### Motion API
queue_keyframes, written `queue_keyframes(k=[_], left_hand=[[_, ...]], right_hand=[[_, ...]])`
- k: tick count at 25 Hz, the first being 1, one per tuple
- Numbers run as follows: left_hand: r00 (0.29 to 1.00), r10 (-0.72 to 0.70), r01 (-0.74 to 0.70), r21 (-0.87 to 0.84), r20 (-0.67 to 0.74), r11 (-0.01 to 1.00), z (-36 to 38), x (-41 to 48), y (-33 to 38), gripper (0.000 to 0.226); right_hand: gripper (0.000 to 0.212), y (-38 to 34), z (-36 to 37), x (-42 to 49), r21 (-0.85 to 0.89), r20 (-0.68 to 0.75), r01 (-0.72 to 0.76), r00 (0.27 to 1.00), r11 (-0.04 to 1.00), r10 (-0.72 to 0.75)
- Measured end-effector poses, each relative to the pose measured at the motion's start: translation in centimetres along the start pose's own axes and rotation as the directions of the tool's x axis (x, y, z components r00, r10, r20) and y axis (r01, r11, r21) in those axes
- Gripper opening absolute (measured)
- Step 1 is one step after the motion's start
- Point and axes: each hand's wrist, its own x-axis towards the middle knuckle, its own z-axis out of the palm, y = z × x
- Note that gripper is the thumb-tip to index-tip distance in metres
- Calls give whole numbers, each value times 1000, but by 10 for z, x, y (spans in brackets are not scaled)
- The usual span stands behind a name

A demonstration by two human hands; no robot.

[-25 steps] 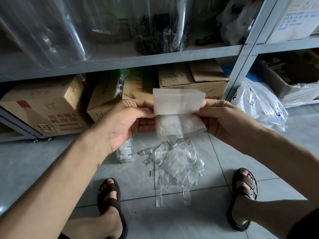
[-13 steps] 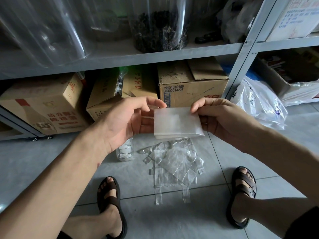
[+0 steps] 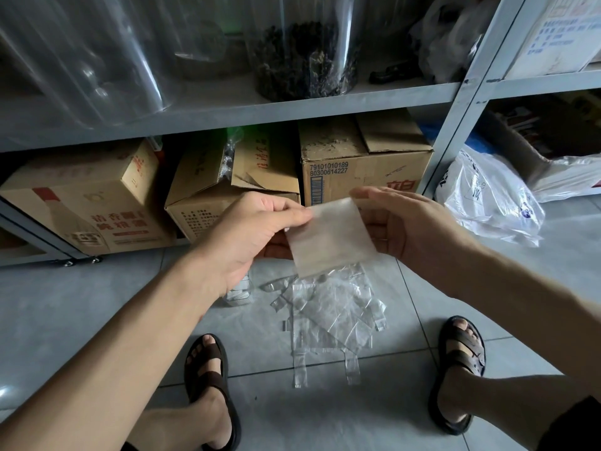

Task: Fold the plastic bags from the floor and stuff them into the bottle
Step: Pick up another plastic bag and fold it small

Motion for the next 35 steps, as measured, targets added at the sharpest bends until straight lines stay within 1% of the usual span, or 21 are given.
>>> queue_keyframes(k=[3, 4, 6, 8, 10, 11, 12, 14, 17, 20, 22, 24, 25, 28, 30, 33, 35], left_hand=[[994, 72, -71, 22, -87, 997, 5, 1, -5, 12], [989, 102, -99, 30, -105, 995, 5, 1, -5, 12], [985, 124, -123, 15, -120, 992, 3, 3, -5, 15], [995, 78, -78, 13, -55, 997, -1, 5, -6, 14], [997, -11, 10, 23, 76, 1000, -3, 4, -7, 9], [990, -51, 48, 23, 135, 999, -2, 3, -7, 9], [982, -78, 75, 23, 173, 997, -2, 2, -7, 13], [977, -91, 88, 26, 194, 996, 0, 1, -7, 21], [988, -57, 52, 38, 143, 998, 1, 2, -7, 27], [998, -30, 29, 23, 58, 999, 0, 4, -11, 30], [1000, -8, 8, 25, 16, 1000, 0, 4, -12, 26], [1000, 30, -29, 49, -10, 998, 0, 4, -11, 20], [999, 49, -48, 66, -19, 997, 0, 4, -11, 18], [995, 91, -87, 103, -39, 991, -1, 6, -12, 16], [994, 102, -97, 88, -50, 991, -1, 6, -12, 16], [990, 120, -116, 57, -75, 992, 0, 6, -12, 16], [990, 122, -119, 40, -73, 992, 0, 6, -12, 15]], right_hand=[[40, 8, 2, -3, -137, 75, -30, 996, 990, 41], [41, 10, 3, -4, -153, 77, -26, 996, 988, 38], [37, 10, 5, -4, -137, 36, -2, 999, 991, 7], [33, 7, 3, -1, -79, -51, 18, 998, 997, -22], [29, 4, -1, 3, -9, -154, 23, 988, 1000, -24], [27, 3, -2, 3, -1, -187, 28, 982, 1000, -28], [26, 3, -3, 4, -18, -201, 36, 979, 999, -39], [26, 5, -4, 3, -95, -182, 51, 981, 994, -68], [28, 6, 0, 0, -177, -111, 78, 989, 981, -98], [26, 5, 1, 0, -153, -77, 90, 992, 984, -102], [24, 4, 1, -1, -128, -12, 54, 998, 990, -56], [27, 4, 1, -3, -159, 74, 5, 997, 987, 7], [28, 4, 2, -4, -176, 92, -8, 995, 984, 24], [25, 4, 1, -3, -173, 54, -22, 998, 985, 32], [23, 4, 1, -2, -153, 22, -30, 999, 988, 34], [11, 2, 1, -3, -124, 16, -39, 999, 992, 42], [14, 3, 2, -3, -136, 25, -42, 999, 990, 45]])
